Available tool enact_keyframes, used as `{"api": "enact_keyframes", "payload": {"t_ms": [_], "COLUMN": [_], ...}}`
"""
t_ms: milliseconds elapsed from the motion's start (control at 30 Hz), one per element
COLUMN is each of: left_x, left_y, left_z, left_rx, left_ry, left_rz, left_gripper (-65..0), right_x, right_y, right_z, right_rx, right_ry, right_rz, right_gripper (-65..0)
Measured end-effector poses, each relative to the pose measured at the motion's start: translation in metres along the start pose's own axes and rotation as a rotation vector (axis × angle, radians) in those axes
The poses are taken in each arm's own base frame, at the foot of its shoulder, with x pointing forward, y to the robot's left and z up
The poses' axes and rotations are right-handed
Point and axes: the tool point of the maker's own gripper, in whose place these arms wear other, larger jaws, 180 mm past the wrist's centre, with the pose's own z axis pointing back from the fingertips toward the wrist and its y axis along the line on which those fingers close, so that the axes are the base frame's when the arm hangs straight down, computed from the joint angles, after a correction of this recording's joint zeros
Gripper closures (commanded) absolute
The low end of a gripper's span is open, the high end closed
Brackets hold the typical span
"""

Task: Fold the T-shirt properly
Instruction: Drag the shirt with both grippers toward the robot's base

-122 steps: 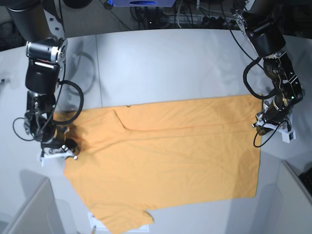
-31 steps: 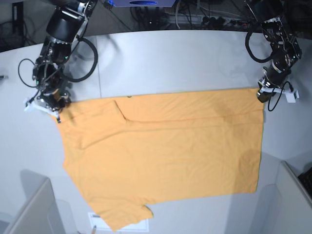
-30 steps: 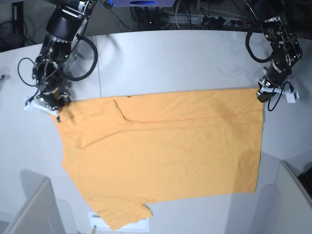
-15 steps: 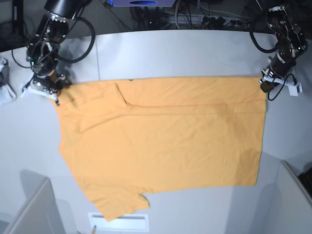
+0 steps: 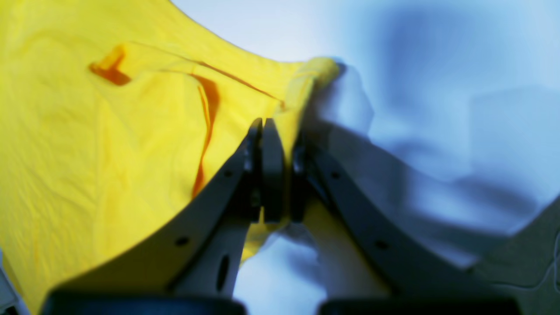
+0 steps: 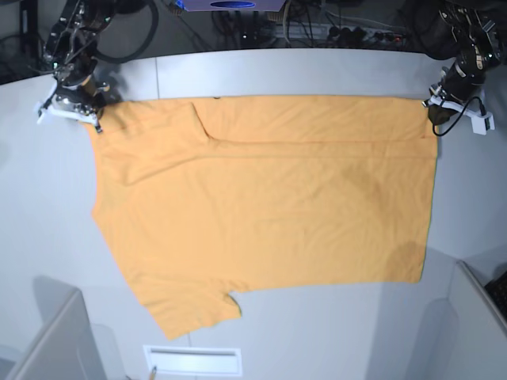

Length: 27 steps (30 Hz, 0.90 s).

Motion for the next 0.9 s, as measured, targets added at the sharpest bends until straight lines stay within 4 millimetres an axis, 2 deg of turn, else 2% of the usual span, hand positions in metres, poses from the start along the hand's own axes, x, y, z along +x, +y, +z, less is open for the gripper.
{"api": "enact_keyframes", "payload": {"t_ms": [100,267,433,600,900], "left_x": [0.004,-0.008,-0.013,-0.026,-0.033], "left_y": [0.011,0.018,0.014,0.022,0.026], "left_z": [0.011,0.020,0.023,0.030,0.033], "left_rx": [0.031,0.051,0.013,0.032,0.041], "left_ry": [-0.008,0.016,0.028,0.065,0.079], "left_rz": [-0.016,-0.022,-0.071,-0.075,-0.073], "left_gripper": [0.0,0.0,0.0,0.0,0.0], "right_x": [-0.003,-0.007,-0.022,-0.025,-0.034], "right_y": [-0.006,-0.014,-0.023,-0.027,-0.044], "right_z": [0.008,0.013,0.021,0.027,0.034], "right_rx": [-0.009,-0.024,-0.041,-0.049,-0.086], "right_ry": [0.002,0.011,0.034,0.030,0.052], "right_rz": [0.013,0.021,0.008,0.012,0.020], "right_gripper": [0.0,0.0,0.0,0.0,0.0]}}
